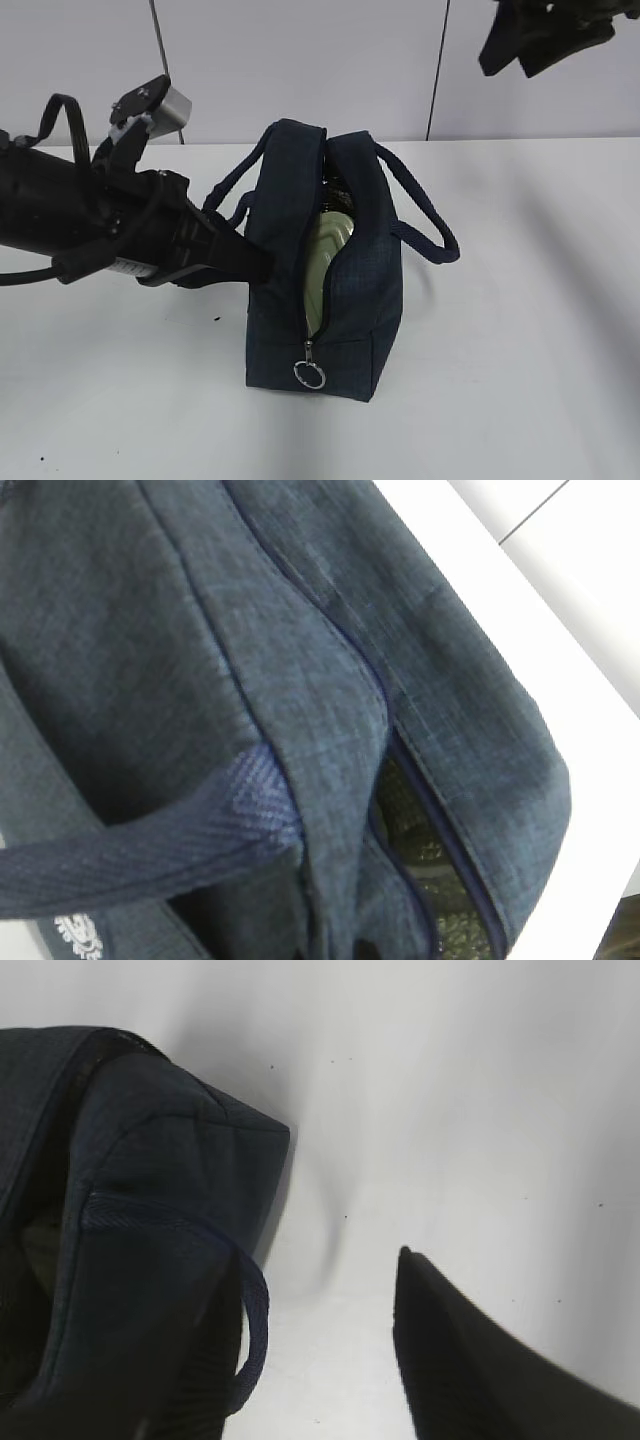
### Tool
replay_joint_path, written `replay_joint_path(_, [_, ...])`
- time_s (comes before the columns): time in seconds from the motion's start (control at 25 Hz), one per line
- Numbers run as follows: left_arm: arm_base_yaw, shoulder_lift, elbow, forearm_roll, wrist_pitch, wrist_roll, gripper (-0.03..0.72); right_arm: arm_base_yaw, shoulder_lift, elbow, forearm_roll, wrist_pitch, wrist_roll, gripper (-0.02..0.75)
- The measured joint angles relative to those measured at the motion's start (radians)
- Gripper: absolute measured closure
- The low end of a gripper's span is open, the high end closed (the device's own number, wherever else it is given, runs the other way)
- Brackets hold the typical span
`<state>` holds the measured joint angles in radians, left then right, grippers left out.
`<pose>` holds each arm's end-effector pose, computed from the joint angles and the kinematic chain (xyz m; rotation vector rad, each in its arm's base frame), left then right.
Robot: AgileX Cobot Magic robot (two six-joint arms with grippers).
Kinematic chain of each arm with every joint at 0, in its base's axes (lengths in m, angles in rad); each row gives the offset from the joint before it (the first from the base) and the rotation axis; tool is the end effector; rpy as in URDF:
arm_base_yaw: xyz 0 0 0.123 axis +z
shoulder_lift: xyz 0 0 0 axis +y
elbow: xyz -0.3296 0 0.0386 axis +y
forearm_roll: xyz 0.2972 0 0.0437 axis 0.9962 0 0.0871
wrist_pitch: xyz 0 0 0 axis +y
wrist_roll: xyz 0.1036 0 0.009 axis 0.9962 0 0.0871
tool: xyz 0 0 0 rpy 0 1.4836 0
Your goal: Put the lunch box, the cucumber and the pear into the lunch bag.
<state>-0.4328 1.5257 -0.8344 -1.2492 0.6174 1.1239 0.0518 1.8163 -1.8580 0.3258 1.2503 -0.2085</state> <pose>0.2842 -0.1943 0.2344 0.7220 2.3059 -0.9250 0.4549 0.0552 0.4008 -0.3009 2.6272 0.3951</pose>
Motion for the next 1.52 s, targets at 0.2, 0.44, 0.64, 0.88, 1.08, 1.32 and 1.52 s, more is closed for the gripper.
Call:
replay_joint_path(0.2, [0.000,0.000,0.000,0.000,-0.001,0.000,0.701,-0.094,-0.002,0.145,0.174,-0.008,-0.107,0.374])
replay_joint_path(0.44, [0.000,0.000,0.000,0.000,-0.001,0.000,0.701,-0.097,-0.086,0.449,0.391,-0.023,-0.337,0.376])
replay_joint_path(0.64, [0.000,0.000,0.000,0.000,-0.001,0.000,0.701,-0.097,-0.251,0.712,0.551,-0.102,-0.533,0.377])
replay_joint_path(0.88, [0.000,0.000,0.000,0.000,-0.001,0.000,0.701,-0.097,-0.391,0.990,0.830,-0.145,-0.846,0.377])
replay_joint_path(1.08, [0.000,0.000,0.000,-0.017,-0.002,0.000,0.701,-0.097,-0.414,1.188,1.006,-0.165,-1.160,0.377])
replay_joint_path(1.32, [0.000,0.000,0.000,-0.019,-0.003,0.000,0.701,-0.097,-0.416,1.346,1.219,-0.151,-1.467,0.377])
replay_joint_path(1.52, [0.000,0.000,0.000,-0.020,-0.003,0.000,0.701,-0.097,-0.417,1.421,1.303,-0.117,-1.555,0.377])
